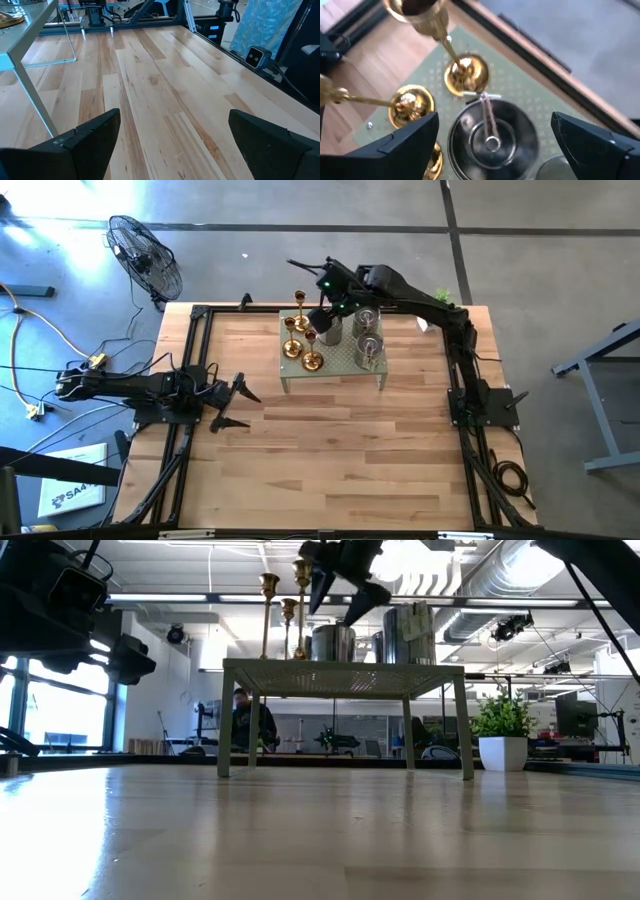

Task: Pick & Place candle stick holders
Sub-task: Put the silver scented candle on the shelf, then return to Home Position

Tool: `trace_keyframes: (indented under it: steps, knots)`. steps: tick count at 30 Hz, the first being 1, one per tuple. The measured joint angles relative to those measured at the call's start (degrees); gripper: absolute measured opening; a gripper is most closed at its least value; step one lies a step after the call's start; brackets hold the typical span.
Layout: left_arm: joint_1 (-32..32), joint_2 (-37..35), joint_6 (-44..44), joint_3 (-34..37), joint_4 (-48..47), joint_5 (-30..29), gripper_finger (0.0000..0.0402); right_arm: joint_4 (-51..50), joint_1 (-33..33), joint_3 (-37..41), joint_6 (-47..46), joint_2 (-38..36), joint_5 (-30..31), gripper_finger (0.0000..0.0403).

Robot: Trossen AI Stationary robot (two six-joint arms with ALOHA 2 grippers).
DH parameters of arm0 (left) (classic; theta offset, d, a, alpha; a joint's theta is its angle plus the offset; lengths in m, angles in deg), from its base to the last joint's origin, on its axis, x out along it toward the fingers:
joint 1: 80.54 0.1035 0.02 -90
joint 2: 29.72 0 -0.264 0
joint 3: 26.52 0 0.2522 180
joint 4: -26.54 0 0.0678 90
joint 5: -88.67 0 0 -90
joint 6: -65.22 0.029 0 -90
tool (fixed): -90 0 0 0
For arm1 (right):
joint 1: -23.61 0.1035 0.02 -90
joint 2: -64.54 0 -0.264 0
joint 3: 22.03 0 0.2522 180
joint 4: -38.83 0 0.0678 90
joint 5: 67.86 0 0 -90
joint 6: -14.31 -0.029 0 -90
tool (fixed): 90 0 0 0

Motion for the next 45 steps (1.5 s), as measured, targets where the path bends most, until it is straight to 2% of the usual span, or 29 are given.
trace_keyframes:
  steps: [8, 13, 18, 23, 25, 27, 31, 34, 36, 39, 45]
  knots:
    - [0.01, 0.02, 0.00, 0.00, 0.00, -0.04, 0.0367, 3.34, 1.75, 0.00, 2.63, -5.11, 7.67, 0.0378]
    - [-0.01, 0.02, -1.42, -0.02, 0.02, -0.28, 0.0367, 3.14, 5.04, 0.00, 4.63, -10.11, 12.86, 0.0378]
    - [-0.01, 0.00, -4.50, -0.74, -0.53, -0.35, 0.0367, 0.04, 11.43, 0.00, 7.15, -15.91, 18.08, 0.0378]
    - [-0.01, 0.00, -4.63, -1.44, -0.48, -0.37, 0.0367, -0.52, 21.77, 0.00, 10.31, -21.12, 21.10, 0.0378]
    - [-0.02, 0.01, -6.18, -1.61, 0.65, -1.43, 0.0367, -0.74, 26.81, 0.00, 11.41, -22.46, 26.23, 0.0378]
    - [-0.01, -0.03, -8.76, -1.66, 1.06, -3.35, 0.0367, -1.93, 31.92, 0.00, 11.52, -23.35, 33.88, 0.0378]
    - [-0.01, 0.02, -10.94, -1.68, 0.98, -4.15, 0.0367, -9.58, 41.30, 0.00, 7.64, -24.02, 47.59, 0.0373]
    - [-0.01, -0.01, -11.27, -1.77, 0.98, -4.32, 0.0367, -17.93, 47.42, 1.60, -1.46, -24.02, 57.35, 0.0356]
    - [-0.01, -0.01, -12.41, -1.77, 0.98, -4.68, 0.0367, -16.77, 51.05, 5.82, -3.00, -25.36, 61.23, 0.0338]
    - [0.00, -0.01, -12.59, -1.85, 1.07, -4.91, 0.0367, -14.94, 55.26, 12.88, -5.58, -27.96, 62.00, 0.0304]
    - [-0.01, 0.02, -12.57, -1.90, 1.99, -8.61, 0.0367, -17.44, 62.23, 30.14, -21.93, -37.26, 64.83, 0.0198]
